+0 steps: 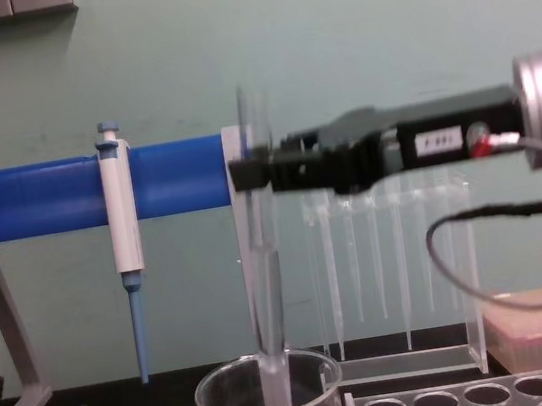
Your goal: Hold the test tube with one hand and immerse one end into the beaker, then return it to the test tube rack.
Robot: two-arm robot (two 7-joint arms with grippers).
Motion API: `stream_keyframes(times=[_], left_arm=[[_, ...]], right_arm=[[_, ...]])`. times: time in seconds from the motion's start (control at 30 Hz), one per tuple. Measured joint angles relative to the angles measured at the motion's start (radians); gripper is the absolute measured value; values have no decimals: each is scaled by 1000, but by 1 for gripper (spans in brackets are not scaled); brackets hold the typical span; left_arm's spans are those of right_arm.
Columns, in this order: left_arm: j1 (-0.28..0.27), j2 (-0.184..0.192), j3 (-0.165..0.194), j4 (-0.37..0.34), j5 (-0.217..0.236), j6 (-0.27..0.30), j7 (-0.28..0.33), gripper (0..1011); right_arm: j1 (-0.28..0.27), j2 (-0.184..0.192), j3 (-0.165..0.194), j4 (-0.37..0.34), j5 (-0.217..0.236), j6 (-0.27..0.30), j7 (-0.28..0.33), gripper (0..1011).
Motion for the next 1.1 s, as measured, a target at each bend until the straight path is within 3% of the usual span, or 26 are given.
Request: stream_keyframes(times=[0.4,0.57,0.77,1.1], left_arm=[[0,0,0,0,0,0,0,1000],[0,0,0,0,0,0,0,1000],[0,0,0,0,0,0,0,1000],[0,0,0,0,0,0,0,1000]], right_arm=[[-7,99,47,-93,74,19,8,246],[-34,163,65,-131,96,20,12,246],[-87,215,90,-131,119,-4,7,246],[-146,235,110,-101,139,-26,-6,246]])
